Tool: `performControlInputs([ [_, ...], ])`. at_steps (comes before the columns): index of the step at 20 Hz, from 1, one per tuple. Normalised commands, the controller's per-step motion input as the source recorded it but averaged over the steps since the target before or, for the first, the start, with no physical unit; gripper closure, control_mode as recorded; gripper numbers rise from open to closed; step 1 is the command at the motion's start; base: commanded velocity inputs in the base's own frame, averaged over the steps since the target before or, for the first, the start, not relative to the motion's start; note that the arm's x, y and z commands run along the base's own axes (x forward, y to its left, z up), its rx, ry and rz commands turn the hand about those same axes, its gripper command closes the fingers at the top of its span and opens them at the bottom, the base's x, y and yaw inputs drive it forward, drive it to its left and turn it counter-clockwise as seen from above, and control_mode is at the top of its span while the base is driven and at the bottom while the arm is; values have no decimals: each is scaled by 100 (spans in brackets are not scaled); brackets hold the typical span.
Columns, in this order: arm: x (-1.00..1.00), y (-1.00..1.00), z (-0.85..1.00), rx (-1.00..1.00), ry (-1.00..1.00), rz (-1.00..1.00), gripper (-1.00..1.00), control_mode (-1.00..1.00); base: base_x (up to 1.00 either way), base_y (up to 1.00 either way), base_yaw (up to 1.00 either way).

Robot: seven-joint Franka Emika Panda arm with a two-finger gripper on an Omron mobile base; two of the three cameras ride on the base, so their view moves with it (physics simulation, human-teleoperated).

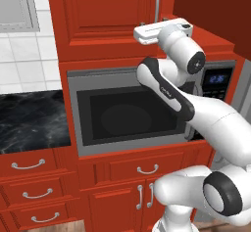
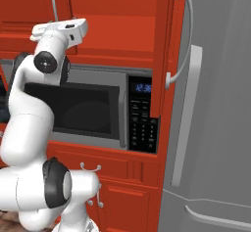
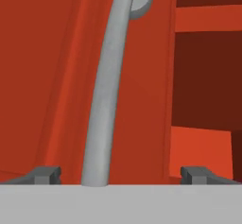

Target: Open the cabinet. Pick the bowls from the counter and place them in the cabinet. Then close the cabinet.

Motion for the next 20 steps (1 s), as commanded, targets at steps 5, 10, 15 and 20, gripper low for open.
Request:
performControlInputs([
  [5,80,14,0,0,0,0,100,-100,0,0,0],
  [10,69,11,0,0,0,0,100,-100,0,0,0],
  [15,44,23,-5,0,-2,-5,100,-100,0,0,0],
  [20,-4,72,-18,0,-11,-37,100,-100,0,0,0],
])
